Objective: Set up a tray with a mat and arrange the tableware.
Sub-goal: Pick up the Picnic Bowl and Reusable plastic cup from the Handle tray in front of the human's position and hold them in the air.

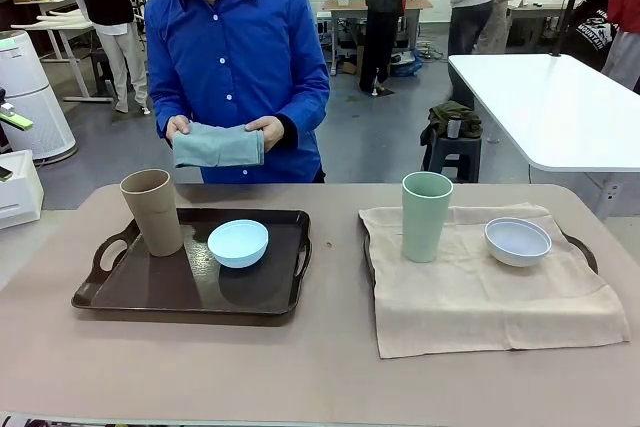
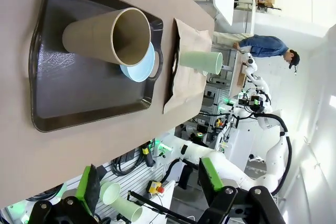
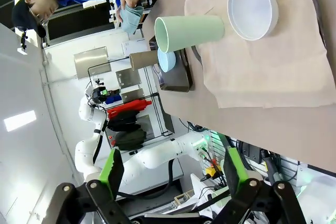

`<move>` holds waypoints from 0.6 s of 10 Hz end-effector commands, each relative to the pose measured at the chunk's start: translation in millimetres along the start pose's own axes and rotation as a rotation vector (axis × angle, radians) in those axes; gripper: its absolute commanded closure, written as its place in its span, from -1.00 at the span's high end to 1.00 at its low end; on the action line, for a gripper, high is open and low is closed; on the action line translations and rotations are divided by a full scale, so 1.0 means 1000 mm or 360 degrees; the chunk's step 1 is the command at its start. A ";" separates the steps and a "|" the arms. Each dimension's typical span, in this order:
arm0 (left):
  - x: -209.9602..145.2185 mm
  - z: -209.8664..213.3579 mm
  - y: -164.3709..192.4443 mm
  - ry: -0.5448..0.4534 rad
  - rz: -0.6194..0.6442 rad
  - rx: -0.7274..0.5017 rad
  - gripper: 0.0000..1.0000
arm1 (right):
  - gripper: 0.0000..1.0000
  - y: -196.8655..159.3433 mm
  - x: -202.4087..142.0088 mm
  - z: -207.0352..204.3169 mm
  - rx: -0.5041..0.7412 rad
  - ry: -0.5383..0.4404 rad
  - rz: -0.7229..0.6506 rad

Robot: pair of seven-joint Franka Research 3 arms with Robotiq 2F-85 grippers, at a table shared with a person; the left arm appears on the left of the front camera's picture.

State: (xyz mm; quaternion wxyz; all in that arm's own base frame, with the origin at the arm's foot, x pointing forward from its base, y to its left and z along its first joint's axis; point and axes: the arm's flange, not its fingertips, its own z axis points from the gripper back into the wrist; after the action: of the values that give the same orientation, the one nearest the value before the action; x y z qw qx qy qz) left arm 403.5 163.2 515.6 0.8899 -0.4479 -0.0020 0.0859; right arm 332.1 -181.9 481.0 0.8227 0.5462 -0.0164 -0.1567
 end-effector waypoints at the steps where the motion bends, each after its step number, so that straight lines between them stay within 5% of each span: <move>1: 0.001 0.002 -0.002 -0.0001 -0.0002 -0.0022 1.00 | 1.00 0.000 0.002 0.002 -0.0004 -0.0011 0.0002; 6: 0.001 0.002 -0.002 -0.0001 -0.0002 -0.0022 1.00 | 1.00 0.000 0.002 0.002 -0.0004 -0.0011 0.0002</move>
State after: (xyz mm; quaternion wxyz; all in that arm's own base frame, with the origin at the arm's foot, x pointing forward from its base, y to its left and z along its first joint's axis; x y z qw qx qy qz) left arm 403.5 163.2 515.6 0.8899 -0.4480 -0.0020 0.0859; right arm 332.1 -181.9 481.0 0.8227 0.5462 -0.0164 -0.1567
